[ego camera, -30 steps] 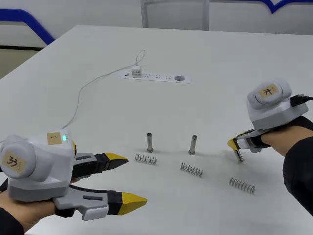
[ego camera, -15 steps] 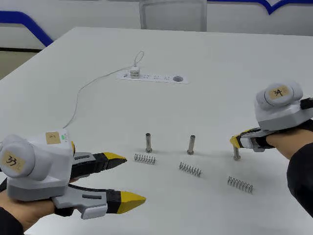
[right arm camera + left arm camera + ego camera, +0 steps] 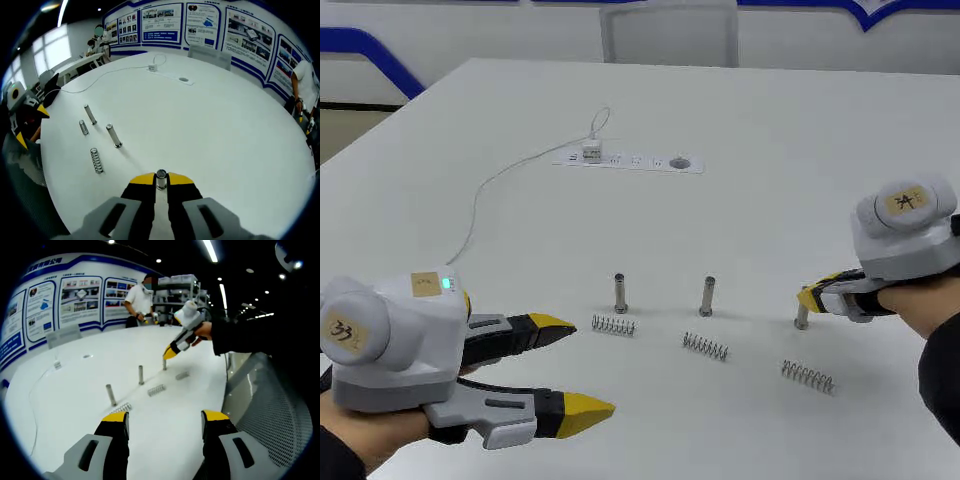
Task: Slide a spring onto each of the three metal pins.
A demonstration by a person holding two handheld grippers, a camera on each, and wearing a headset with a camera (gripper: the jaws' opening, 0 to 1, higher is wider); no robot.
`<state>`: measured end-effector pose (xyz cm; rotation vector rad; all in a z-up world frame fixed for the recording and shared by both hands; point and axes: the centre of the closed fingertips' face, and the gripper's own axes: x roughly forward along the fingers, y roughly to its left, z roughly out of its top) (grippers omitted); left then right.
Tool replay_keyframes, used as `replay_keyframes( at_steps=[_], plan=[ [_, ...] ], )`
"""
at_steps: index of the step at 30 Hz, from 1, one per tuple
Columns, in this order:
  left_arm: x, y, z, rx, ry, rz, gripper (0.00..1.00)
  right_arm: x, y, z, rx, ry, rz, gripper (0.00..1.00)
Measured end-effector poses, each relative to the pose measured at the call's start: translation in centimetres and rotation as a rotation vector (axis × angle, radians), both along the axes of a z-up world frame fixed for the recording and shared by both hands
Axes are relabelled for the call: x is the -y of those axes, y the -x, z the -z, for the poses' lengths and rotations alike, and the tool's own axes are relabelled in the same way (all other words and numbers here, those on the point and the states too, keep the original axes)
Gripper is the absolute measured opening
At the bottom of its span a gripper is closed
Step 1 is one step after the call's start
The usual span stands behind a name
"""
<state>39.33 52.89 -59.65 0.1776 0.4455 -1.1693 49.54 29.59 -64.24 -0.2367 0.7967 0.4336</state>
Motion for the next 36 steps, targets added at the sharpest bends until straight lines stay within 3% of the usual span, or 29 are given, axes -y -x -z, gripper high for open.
replay_keyframes(
  at_steps=[17,22,36],
  plan=[
    [0.0,0.0,0.0,0.002,-0.004,0.001,0.60,0.2,0.1,0.2,0.014,0.017,-0.022,0.10],
    [0.0,0.0,0.1,0.001,-0.005,0.001,0.60,0.3,0.2,0.2,0.014,0.017,-0.022,0.14],
    [0.1,0.1,0.0,0.001,-0.003,0.004,0.60,0.7,1.4,-0.1,0.015,0.027,-0.031,0.17]
  ],
)
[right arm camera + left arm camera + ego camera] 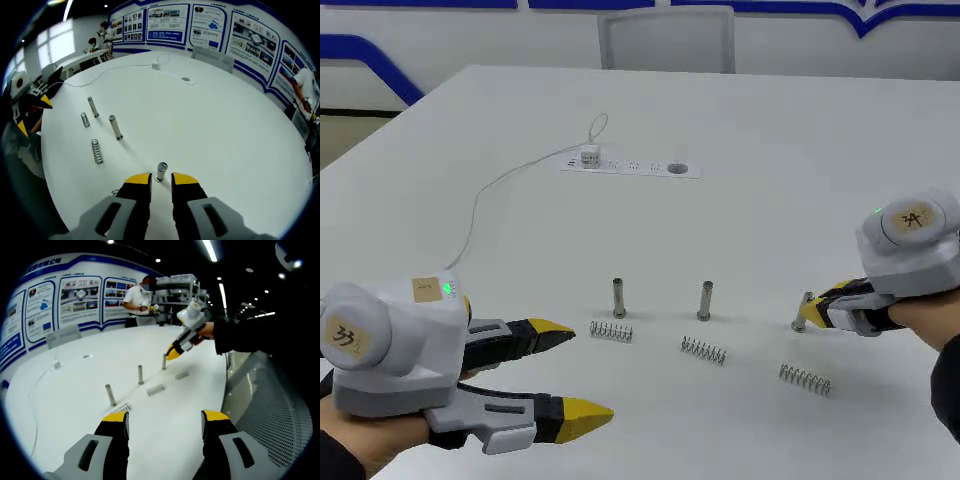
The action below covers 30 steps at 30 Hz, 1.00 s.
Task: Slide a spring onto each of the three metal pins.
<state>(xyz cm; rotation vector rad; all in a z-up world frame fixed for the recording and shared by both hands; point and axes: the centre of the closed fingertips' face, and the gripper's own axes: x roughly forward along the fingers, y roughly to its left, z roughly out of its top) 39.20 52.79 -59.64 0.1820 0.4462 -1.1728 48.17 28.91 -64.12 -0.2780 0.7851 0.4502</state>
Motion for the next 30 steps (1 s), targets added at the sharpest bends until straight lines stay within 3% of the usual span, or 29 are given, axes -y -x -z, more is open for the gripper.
replay_keyframes(
  at_steps=[11,21,26,30],
  plan=[
    [0.1,0.1,0.0,-0.003,0.001,0.008,0.60,0.3,2.2,0.3,-0.025,0.010,-0.044,0.17],
    [0.0,0.1,0.1,-0.003,-0.001,0.010,0.59,-0.4,4.4,0.5,-0.038,0.011,-0.169,0.18],
    [0.0,0.1,0.2,-0.003,-0.004,0.011,0.59,-1.3,5.8,1.4,-0.078,0.005,-0.280,0.18],
    [0.0,0.1,0.2,-0.004,-0.006,0.010,0.59,-1.7,6.6,2.4,-0.111,0.002,-0.314,0.18]
  ],
)
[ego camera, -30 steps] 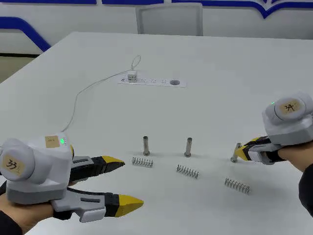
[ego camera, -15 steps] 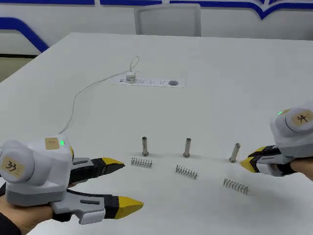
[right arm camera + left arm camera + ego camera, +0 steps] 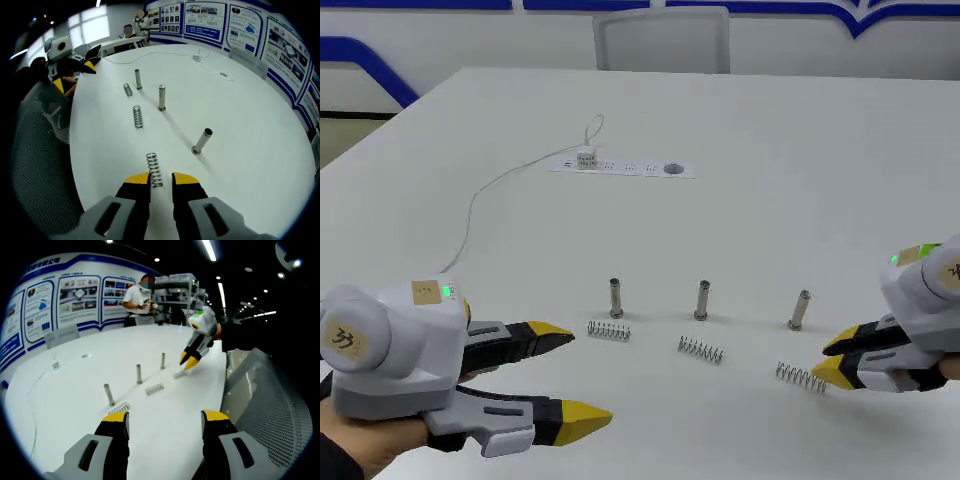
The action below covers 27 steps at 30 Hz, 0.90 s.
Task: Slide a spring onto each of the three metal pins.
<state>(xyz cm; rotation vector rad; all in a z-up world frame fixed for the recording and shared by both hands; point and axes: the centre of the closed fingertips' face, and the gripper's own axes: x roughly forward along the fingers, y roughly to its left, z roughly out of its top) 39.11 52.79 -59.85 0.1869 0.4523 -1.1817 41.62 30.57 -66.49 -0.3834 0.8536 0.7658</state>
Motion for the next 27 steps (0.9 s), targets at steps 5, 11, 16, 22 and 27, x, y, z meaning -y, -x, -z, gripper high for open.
replay_keyframes(
  at_steps=[5,11,16,22,27],
  plan=[
    [0.0,0.0,0.0,-0.002,-0.002,-0.002,0.59,0.0,0.5,1.1,-0.032,0.020,-0.039,0.18],
    [0.0,0.0,0.1,-0.004,-0.004,-0.004,0.59,0.1,0.9,1.9,-0.039,0.054,-0.102,0.17],
    [0.0,0.1,0.1,-0.006,-0.007,-0.001,0.59,0.2,0.9,2.3,-0.050,0.070,-0.134,0.16],
    [0.3,0.4,0.4,-0.008,-0.021,0.021,0.59,-0.1,0.9,2.6,-0.065,0.077,-0.164,0.14],
    [0.2,0.3,0.2,-0.005,-0.016,0.021,0.59,0.0,0.9,2.5,-0.081,0.065,-0.159,0.12]
  ],
)
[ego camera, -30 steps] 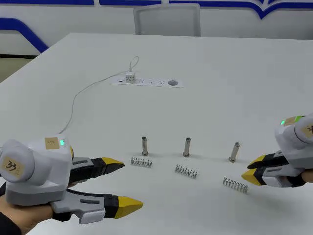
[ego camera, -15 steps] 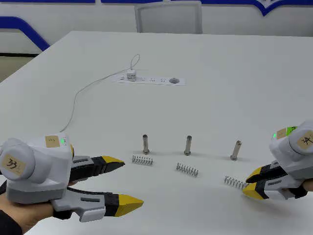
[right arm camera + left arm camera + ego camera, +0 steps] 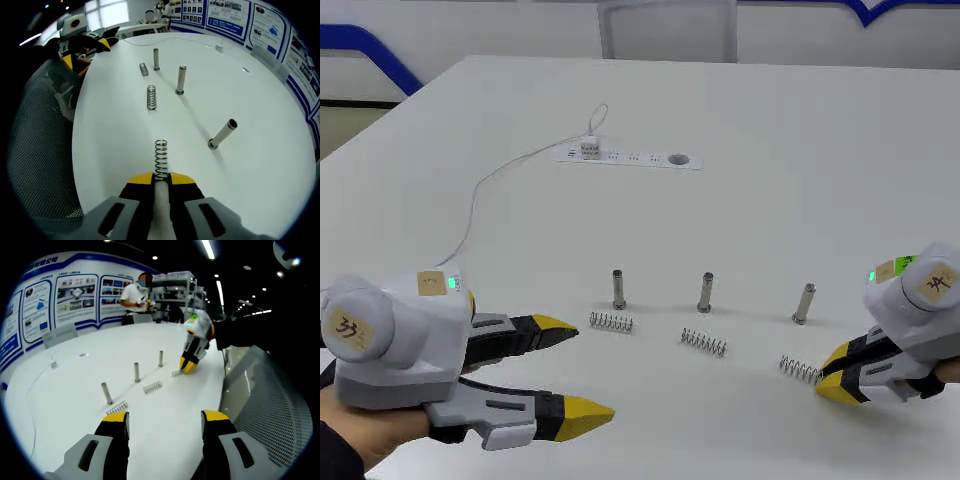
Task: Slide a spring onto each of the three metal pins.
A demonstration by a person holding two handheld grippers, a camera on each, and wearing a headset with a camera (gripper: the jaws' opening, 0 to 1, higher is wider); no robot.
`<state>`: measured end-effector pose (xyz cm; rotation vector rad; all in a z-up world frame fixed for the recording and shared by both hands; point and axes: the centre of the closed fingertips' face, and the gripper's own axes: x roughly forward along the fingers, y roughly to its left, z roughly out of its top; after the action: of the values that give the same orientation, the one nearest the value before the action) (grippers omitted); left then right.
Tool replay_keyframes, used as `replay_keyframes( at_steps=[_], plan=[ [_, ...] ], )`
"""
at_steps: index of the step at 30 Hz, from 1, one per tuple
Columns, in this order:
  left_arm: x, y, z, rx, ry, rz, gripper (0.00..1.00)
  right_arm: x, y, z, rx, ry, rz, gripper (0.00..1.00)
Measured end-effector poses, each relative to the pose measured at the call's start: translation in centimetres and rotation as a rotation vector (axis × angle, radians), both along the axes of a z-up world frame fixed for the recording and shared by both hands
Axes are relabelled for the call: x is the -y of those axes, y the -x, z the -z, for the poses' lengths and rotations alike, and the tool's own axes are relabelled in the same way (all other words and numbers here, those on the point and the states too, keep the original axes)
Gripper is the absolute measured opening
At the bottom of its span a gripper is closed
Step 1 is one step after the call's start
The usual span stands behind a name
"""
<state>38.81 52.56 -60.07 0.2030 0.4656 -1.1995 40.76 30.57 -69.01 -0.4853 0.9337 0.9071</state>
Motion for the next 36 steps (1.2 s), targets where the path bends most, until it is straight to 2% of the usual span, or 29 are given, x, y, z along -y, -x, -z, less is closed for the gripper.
replay_keyframes(
  at_steps=[3,7,13,18,23,27,36],
  plan=[
    [0.1,0.0,-0.1,0.003,0.000,0.012,0.59,0.0,0.0,0.0,-0.007,0.001,0.004,0.12],
    [0.5,0.1,-0.1,0.011,-0.026,0.048,0.59,0.1,-0.2,-0.2,0.005,0.016,0.012,0.12],
    [1.9,0.3,-0.6,0.037,-0.067,0.140,0.59,-0.7,0.1,-1.3,0.007,0.008,0.003,0.11],
    [3.4,0.1,-0.9,0.051,-0.079,0.196,0.58,-1.7,0.2,-2.2,0.013,0.010,-0.026,0.11],
    [4.7,-0.4,-0.6,0.055,-0.075,0.224,0.56,-3.2,0.4,-2.9,0.017,0.015,-0.065,0.11],
    [5.4,-0.6,0.0,0.044,-0.069,0.230,0.53,-4.4,0.4,-3.8,0.028,0.010,-0.092,0.11],
    [7.1,-0.2,0.6,0.036,-0.049,0.248,0.47,-7.9,0.8,-5.6,0.047,-0.002,-0.194,0.11]
  ],
)
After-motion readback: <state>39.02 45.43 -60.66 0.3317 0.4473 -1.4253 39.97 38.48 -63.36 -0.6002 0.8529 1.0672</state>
